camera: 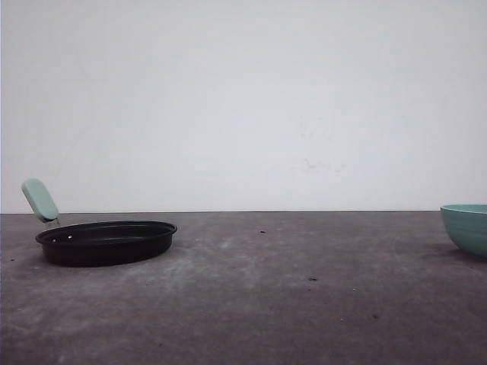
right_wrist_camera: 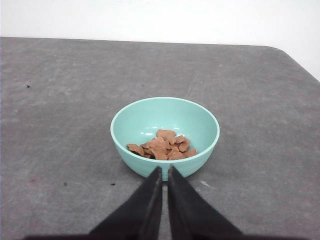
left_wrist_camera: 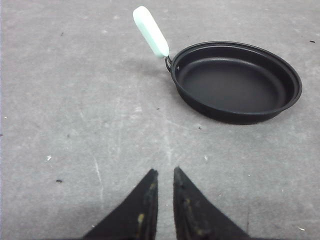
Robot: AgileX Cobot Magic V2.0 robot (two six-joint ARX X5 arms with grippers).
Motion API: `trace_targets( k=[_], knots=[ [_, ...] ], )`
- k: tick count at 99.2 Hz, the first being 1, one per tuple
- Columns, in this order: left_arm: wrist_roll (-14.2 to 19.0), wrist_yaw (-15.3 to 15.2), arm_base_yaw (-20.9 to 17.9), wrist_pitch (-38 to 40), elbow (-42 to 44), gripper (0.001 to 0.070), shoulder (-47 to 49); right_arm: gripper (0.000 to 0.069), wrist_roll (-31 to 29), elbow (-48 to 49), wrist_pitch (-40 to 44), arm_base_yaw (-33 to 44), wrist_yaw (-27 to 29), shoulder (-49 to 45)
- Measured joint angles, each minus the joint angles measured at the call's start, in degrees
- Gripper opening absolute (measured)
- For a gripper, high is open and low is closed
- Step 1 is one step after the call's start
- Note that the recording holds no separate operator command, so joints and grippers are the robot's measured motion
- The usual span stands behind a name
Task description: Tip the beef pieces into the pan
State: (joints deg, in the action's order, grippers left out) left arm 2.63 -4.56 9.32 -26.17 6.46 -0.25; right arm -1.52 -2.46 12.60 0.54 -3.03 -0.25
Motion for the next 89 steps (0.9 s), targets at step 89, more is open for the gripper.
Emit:
trace_targets(
  k=[89],
  knots=[
    [20.59,3.58,0.02,5.70,-0.92,0.0029,0.00,0.0017,-5.14,0.00,0.52,0.00,-0.24,0.00]
  ],
)
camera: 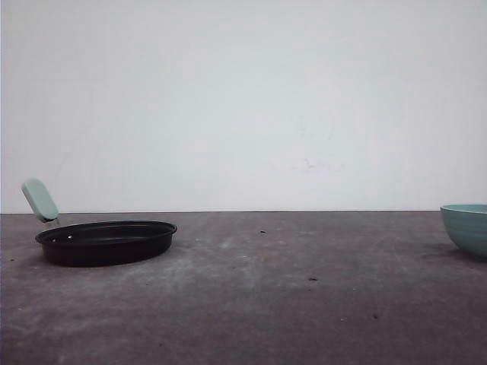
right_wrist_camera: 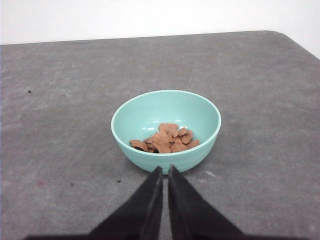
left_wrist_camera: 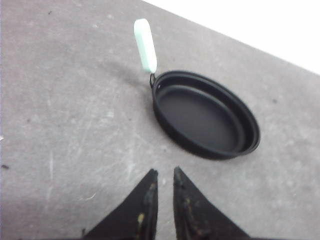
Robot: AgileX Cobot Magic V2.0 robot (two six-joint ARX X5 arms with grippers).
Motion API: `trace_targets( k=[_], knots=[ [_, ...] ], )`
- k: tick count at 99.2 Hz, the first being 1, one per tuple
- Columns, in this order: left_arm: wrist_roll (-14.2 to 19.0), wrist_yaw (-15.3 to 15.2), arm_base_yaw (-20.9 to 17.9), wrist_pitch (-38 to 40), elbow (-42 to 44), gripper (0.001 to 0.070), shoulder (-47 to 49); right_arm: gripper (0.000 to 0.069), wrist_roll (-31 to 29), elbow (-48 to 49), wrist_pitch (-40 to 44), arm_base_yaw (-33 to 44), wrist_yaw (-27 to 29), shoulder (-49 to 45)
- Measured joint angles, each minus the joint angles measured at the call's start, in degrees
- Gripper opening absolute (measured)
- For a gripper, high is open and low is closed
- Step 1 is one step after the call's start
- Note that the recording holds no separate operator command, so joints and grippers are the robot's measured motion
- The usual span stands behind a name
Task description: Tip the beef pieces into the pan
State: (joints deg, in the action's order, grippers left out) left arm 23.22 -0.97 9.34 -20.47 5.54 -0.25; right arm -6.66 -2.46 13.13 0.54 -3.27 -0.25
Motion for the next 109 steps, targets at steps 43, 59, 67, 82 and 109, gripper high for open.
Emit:
trace_targets(
  k=[43,59,67,82,109],
  knots=[
    [1.81,2.23,0.00,5.62,13.68,0.0028,-9.27,0.0011,-7.15,-12.55,-7.82,0.00,-4.52,-0.70],
    [0.31,2.29,0.00,5.57,26.16,0.0028,-20.76,0.0011,-5.62,-24.02,-5.07,0.00,-5.64,-5.99],
    [-0.44,2.43,0.00,5.38,33.48,0.0028,-26.80,0.0011,-4.57,-30.18,-1.77,0.00,-6.10,-10.34],
    [-1.27,3.26,-0.02,2.38,47.04,0.0028,-37.20,0.0011,-2.93,-41.48,2.89,0.00,-6.08,-19.10],
    [-5.09,9.42,0.00,-4.68,67.06,0.0028,-50.01,0.0011,-2.12,-59.08,8.79,0.00,-6.19,-32.30]
  ],
)
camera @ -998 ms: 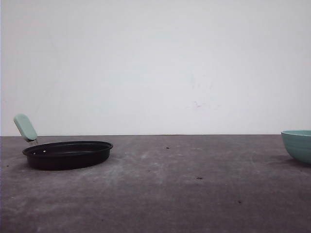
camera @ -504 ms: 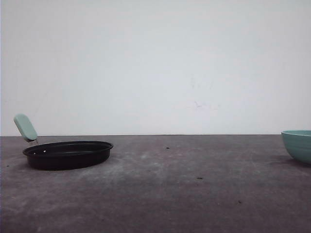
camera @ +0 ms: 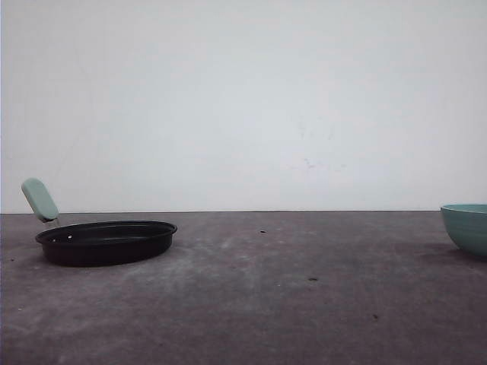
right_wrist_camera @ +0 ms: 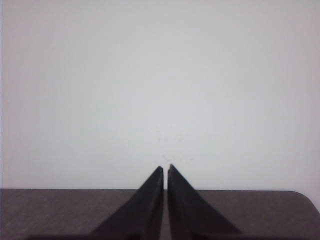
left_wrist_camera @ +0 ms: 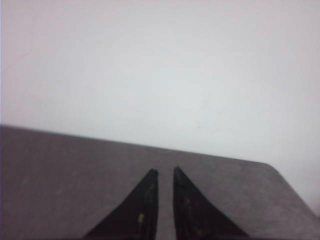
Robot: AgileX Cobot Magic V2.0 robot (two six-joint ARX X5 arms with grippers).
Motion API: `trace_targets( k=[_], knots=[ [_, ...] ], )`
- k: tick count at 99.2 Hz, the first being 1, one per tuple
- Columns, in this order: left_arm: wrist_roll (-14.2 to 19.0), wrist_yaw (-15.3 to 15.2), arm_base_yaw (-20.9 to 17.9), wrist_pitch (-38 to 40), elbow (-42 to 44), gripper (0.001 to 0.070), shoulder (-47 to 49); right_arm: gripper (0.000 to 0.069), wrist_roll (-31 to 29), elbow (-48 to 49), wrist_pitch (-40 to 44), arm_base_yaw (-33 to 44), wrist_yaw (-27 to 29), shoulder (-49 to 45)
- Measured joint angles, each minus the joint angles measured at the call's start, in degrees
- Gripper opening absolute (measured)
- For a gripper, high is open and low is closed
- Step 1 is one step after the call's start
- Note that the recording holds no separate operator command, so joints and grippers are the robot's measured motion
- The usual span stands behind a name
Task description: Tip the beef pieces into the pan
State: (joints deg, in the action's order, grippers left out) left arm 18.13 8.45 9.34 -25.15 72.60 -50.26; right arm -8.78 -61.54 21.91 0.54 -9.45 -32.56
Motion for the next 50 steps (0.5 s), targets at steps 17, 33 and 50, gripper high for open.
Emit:
trace_targets(
  k=[17,33,50],
  knots=[
    [-0.55,2.23,0.00,-4.98,3.72,0.0100,-2.99,0.0060,0.02,-3.98,5.33,0.00,-1.36,-4.15],
    [-0.57,2.25,0.00,-9.07,3.56,0.0567,-4.11,0.0517,0.00,-4.00,9.01,0.00,-1.79,-5.62],
    [0.07,1.01,0.00,-9.33,3.56,0.0695,-4.13,0.0683,-0.04,-4.00,12.39,0.00,-1.88,-6.45]
  ],
)
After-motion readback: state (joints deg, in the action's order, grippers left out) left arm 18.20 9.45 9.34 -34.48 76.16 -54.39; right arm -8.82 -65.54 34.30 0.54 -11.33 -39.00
